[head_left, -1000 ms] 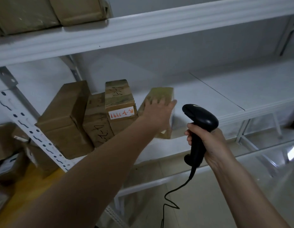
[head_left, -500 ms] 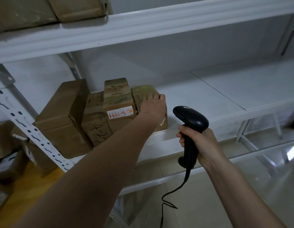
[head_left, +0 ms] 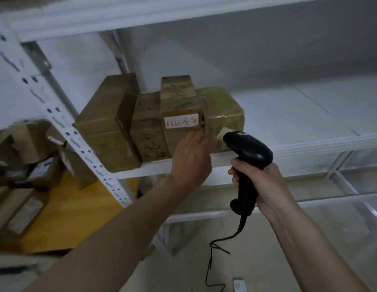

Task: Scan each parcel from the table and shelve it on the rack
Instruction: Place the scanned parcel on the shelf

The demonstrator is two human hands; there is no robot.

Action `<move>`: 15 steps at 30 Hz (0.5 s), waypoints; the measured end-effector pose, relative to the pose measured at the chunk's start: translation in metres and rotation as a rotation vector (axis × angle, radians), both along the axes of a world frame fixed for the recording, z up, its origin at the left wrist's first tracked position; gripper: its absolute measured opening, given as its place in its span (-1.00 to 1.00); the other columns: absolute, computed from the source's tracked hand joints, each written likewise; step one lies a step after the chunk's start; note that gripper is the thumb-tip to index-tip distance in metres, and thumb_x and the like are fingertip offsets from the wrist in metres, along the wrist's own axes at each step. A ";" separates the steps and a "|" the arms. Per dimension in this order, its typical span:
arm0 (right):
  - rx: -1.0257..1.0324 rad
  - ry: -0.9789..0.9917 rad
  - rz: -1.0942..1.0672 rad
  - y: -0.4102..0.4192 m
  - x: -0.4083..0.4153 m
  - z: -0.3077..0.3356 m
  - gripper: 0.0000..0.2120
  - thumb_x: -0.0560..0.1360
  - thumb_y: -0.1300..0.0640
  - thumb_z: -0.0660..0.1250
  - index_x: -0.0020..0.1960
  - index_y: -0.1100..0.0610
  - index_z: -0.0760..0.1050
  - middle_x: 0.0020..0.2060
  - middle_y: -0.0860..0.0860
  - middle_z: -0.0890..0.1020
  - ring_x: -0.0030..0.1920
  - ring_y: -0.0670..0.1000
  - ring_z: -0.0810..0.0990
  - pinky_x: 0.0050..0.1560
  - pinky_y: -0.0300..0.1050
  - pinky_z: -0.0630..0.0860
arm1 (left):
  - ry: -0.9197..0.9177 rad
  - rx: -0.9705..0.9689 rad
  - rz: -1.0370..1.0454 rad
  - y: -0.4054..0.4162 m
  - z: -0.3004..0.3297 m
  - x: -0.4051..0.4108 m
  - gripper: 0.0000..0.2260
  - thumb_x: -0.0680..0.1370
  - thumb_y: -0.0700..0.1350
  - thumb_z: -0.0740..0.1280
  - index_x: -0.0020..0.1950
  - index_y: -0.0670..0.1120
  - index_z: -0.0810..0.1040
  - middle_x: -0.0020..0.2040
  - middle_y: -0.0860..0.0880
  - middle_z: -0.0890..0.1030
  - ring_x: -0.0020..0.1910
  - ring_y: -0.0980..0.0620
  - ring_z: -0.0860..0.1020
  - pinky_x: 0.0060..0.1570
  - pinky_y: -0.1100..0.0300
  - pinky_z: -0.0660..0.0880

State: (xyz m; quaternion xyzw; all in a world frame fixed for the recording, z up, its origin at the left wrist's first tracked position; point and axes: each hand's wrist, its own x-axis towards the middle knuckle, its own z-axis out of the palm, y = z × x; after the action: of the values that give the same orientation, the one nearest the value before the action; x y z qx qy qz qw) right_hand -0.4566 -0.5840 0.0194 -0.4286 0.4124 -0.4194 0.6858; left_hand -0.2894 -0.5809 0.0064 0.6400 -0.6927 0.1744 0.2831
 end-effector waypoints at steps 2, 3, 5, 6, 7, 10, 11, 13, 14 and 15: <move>0.008 0.024 0.058 0.011 0.017 -0.005 -0.94 0.45 0.29 0.41 -0.08 0.21 0.60 -0.34 0.13 0.65 -0.35 0.02 0.56 -0.19 -0.11 0.55 | 0.040 0.108 0.040 0.028 -0.023 0.023 -0.75 0.28 -0.43 0.34 -0.11 -0.20 0.63 -0.17 -0.13 0.62 -0.17 -0.10 0.56 -0.21 0.07 0.55; 0.016 0.034 0.088 0.018 0.027 -0.008 -0.95 0.45 0.30 0.41 -0.09 0.21 0.61 -0.34 0.13 0.65 -0.34 0.03 0.56 -0.18 -0.09 0.54 | 0.056 0.175 0.078 0.042 -0.032 0.034 -0.73 0.27 -0.42 0.36 -0.10 -0.19 0.65 -0.15 -0.13 0.63 -0.16 -0.11 0.58 -0.19 0.08 0.54; 0.037 0.055 0.151 0.032 0.048 -0.014 -0.97 0.44 0.30 0.42 -0.12 0.24 0.61 -0.34 0.14 0.64 -0.34 0.04 0.54 -0.19 -0.07 0.52 | 0.083 0.314 0.176 0.069 -0.047 0.056 -0.73 0.30 -0.40 0.37 -0.05 -0.20 0.66 -0.10 -0.16 0.65 -0.12 -0.14 0.58 -0.18 0.07 0.51; 0.043 0.067 0.183 0.040 0.060 -0.016 -0.97 0.44 0.31 0.42 -0.12 0.26 0.61 -0.34 0.15 0.63 -0.35 0.04 0.53 -0.21 -0.07 0.51 | 0.100 0.386 0.234 0.082 -0.051 0.067 -0.73 0.36 -0.38 0.34 0.01 -0.20 0.65 -0.04 -0.16 0.64 -0.05 -0.15 0.56 -0.14 0.06 0.48; 0.048 0.079 0.215 0.048 0.071 -0.019 -0.96 0.44 0.31 0.42 -0.11 0.27 0.61 -0.35 0.15 0.62 -0.35 0.04 0.54 -0.22 -0.08 0.51 | 0.115 0.448 0.294 0.096 -0.054 0.078 -0.74 0.44 -0.33 0.30 0.08 -0.18 0.63 0.04 -0.15 0.62 0.03 -0.13 0.54 -0.08 0.07 0.46; 0.057 0.111 0.302 0.073 0.108 -0.026 -0.96 0.43 0.31 0.43 -0.11 0.27 0.61 -0.36 0.14 0.62 -0.36 0.02 0.55 -0.23 -0.12 0.53 | 0.137 0.579 0.441 0.134 -0.061 0.114 -0.77 0.58 -0.17 0.20 0.20 -0.12 0.54 0.18 -0.09 0.54 0.18 -0.07 0.48 0.04 0.13 0.41; 0.062 0.120 0.326 0.081 0.121 -0.028 -0.95 0.43 0.31 0.43 -0.11 0.28 0.60 -0.35 0.15 0.62 -0.36 0.03 0.55 -0.23 -0.11 0.53 | 0.147 0.606 0.472 0.146 -0.062 0.126 -0.75 0.60 -0.14 0.20 0.26 -0.10 0.51 0.22 -0.08 0.52 0.22 -0.06 0.46 0.09 0.13 0.42; 0.068 0.133 0.371 0.098 0.149 -0.029 -0.96 0.43 0.30 0.44 -0.13 0.28 0.60 -0.35 0.16 0.62 -0.36 0.04 0.54 -0.24 -0.11 0.52 | 0.171 0.643 0.513 0.171 -0.063 0.152 -0.69 0.61 -0.09 0.22 0.36 -0.06 0.44 0.29 -0.06 0.48 0.28 -0.06 0.42 0.15 0.10 0.41; 0.068 0.137 0.395 0.106 0.164 -0.029 -0.96 0.43 0.30 0.44 -0.15 0.28 0.60 -0.36 0.17 0.61 -0.38 0.04 0.53 -0.26 -0.11 0.52 | 0.175 0.652 0.534 0.183 -0.064 0.166 -0.66 0.60 -0.08 0.24 0.38 -0.05 0.42 0.30 -0.05 0.46 0.29 -0.06 0.40 0.17 0.10 0.40; 0.068 0.142 0.417 0.114 0.179 -0.030 -0.96 0.43 0.30 0.44 -0.16 0.28 0.60 -0.37 0.16 0.61 -0.39 0.04 0.53 -0.26 -0.10 0.52 | 0.179 0.654 0.555 0.195 -0.064 0.180 -0.65 0.60 -0.06 0.24 0.39 -0.04 0.41 0.31 -0.04 0.46 0.30 -0.06 0.38 0.17 0.10 0.39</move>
State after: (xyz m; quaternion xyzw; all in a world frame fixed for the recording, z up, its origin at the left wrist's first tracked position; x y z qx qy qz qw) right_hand -0.2774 -0.4697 -0.0103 -0.5098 0.3760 -0.2230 0.7409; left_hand -0.1095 -0.3863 -0.0575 0.8705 -0.4859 -0.0410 0.0668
